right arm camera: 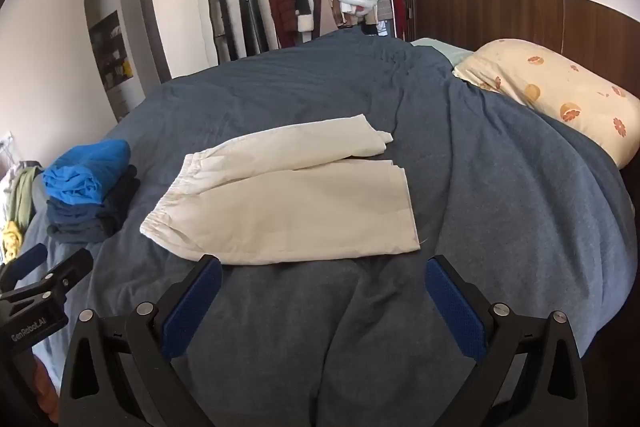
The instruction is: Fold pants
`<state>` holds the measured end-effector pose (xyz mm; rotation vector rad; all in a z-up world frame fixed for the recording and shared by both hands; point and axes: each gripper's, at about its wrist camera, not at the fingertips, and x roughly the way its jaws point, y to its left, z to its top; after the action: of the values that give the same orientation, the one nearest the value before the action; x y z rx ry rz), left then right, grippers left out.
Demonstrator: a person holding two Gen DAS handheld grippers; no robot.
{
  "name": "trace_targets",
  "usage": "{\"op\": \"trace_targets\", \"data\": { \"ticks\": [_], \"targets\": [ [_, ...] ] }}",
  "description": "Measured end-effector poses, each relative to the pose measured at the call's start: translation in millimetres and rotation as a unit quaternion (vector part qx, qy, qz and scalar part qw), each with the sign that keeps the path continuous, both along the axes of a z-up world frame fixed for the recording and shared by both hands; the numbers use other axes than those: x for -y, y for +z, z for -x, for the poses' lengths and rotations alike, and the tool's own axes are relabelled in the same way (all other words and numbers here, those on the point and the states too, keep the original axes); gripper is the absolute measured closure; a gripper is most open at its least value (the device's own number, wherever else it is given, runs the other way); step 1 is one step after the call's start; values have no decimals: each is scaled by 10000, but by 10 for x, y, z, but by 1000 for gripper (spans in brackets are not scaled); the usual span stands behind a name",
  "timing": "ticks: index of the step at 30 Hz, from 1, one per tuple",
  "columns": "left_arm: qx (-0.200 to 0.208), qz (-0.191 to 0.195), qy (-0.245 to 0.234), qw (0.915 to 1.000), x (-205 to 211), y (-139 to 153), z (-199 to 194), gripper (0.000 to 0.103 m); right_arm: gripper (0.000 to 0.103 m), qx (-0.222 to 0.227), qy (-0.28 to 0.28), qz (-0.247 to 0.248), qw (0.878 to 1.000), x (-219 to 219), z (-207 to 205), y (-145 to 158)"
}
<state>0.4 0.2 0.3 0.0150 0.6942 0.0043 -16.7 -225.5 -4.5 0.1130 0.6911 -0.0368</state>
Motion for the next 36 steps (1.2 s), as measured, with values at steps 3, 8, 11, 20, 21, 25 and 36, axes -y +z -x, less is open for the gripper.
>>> {"op": "trace_targets", "data": {
  "ticks": [3,8,11,20,21,25,36],
  "targets": [
    [58,-22,9,10000,-4,5,-26,0,1,6,-14,-3,10000,6,14,-5],
    [256,-58,-51,9996,-10,91,53,0,1,95,-16,18,10000,-35,22,74],
    [366,-82,-46,9993,-7,101,98,0,1,135,-18,24,9999,-75,-50,104],
    [510,-115,-50,9986,-8,166,140,0,1,313,91,85,9994,-53,109,155],
    [511,-112,-54,9986,-8,170,139,0,1,315,93,77,9994,-49,115,149],
    [568,-119,-64,9983,3,188,157,0,1,319,89,78,9994,-62,118,146],
    [606,-88,-78,9981,4,218,174,0,1,331,101,66,9994,-70,127,152]
  ]
}}
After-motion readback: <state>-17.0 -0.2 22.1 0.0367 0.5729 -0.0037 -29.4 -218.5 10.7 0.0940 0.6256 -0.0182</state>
